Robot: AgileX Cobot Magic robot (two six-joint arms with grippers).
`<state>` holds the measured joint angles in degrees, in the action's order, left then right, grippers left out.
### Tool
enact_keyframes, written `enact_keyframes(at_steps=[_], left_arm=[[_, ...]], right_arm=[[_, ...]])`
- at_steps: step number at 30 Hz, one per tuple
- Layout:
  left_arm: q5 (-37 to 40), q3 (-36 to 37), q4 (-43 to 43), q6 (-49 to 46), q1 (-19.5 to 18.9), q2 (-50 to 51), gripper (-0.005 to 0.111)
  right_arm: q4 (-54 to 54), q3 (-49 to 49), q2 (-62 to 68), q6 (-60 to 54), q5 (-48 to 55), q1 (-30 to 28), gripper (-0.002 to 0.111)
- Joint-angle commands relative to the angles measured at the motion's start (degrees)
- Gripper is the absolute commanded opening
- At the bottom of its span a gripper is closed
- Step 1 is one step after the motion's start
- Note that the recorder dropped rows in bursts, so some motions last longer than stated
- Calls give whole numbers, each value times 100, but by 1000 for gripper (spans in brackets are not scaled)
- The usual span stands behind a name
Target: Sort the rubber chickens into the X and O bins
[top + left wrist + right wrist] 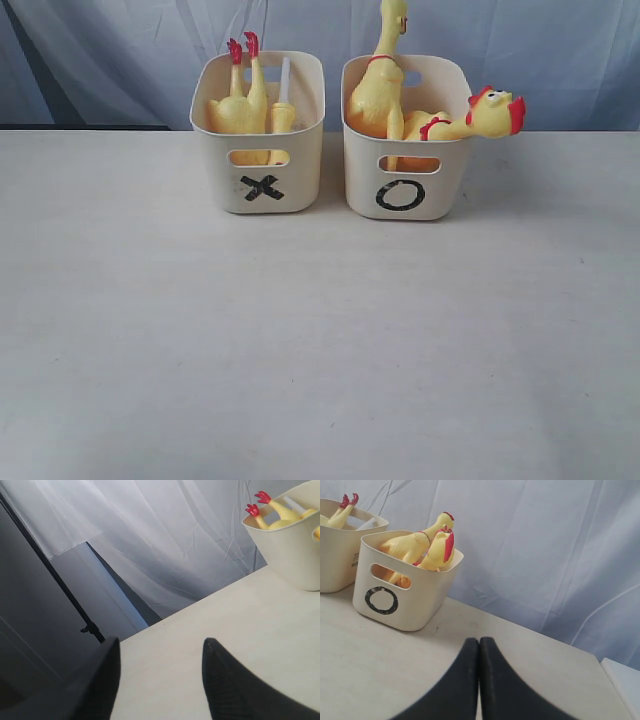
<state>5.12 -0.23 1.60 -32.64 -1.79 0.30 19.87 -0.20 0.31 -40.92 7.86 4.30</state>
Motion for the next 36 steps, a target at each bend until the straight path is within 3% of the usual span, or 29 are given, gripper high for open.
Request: enact_keyframes(at_steps=[1, 8, 17, 20, 22, 27, 36], left_arm=[[214, 23, 24, 58, 27, -30, 47], [221, 23, 129, 726, 27, -30, 37], [680, 23, 222, 694, 27, -30, 30], [656, 23, 265, 694, 27, -30, 16], [643, 23, 280, 704, 27, -30, -1], [643, 23, 338, 1107, 27, -30, 0], [545, 23, 338, 2057, 27, -30, 0]], right_arm=[[20, 20, -31, 11, -67, -24, 0], [10, 20, -31, 11, -67, -24, 0], [10, 20, -31, 11, -67, -24, 0], [10, 20, -31, 11, -67, -24, 0], [10, 20, -31, 11, -67, -24, 0], [10, 20, -31, 31, -67, -24, 0], [147, 20, -31, 1130, -224, -24, 0]])
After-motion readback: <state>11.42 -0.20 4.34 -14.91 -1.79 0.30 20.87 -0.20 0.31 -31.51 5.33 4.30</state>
